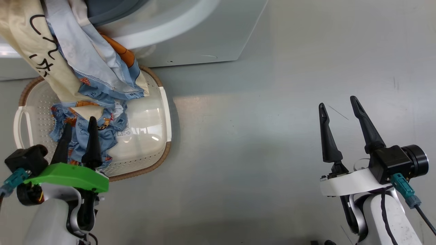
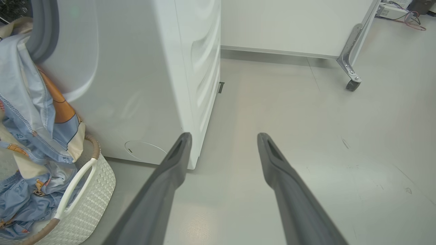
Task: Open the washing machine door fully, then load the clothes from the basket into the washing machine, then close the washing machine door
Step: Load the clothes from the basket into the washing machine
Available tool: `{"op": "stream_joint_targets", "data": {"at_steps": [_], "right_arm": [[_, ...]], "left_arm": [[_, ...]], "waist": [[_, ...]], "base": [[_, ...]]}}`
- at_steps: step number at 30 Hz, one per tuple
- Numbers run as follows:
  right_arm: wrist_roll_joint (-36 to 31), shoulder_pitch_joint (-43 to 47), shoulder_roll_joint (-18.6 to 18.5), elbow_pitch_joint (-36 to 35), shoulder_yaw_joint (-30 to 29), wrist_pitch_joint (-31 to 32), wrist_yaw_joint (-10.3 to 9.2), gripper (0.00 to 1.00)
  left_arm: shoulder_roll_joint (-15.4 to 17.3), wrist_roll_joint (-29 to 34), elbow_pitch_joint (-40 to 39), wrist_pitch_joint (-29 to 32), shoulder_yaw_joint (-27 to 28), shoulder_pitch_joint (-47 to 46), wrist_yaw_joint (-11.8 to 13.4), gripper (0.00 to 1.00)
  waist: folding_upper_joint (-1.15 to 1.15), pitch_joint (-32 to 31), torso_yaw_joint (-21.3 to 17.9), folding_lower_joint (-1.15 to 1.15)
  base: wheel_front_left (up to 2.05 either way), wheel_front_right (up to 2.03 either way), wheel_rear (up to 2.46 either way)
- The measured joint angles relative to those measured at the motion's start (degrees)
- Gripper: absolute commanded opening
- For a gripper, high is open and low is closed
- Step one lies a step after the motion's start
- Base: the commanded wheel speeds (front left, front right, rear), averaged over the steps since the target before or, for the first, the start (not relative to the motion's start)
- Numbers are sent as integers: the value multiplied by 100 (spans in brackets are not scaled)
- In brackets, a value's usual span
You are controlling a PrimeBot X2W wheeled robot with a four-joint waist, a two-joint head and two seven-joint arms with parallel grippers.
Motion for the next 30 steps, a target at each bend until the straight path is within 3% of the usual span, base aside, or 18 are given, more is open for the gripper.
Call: {"op": "stream_joint_targets", "data": {"at_steps": [30], "right_arm": [[-229,-5,-32,-227,-71,0,-97,100]], "left_arm": [[113,-689,1111,57,-610,-1479,-1,100]], "waist": [[0,608,-136,0]], "base": [[0,0,0]]}}
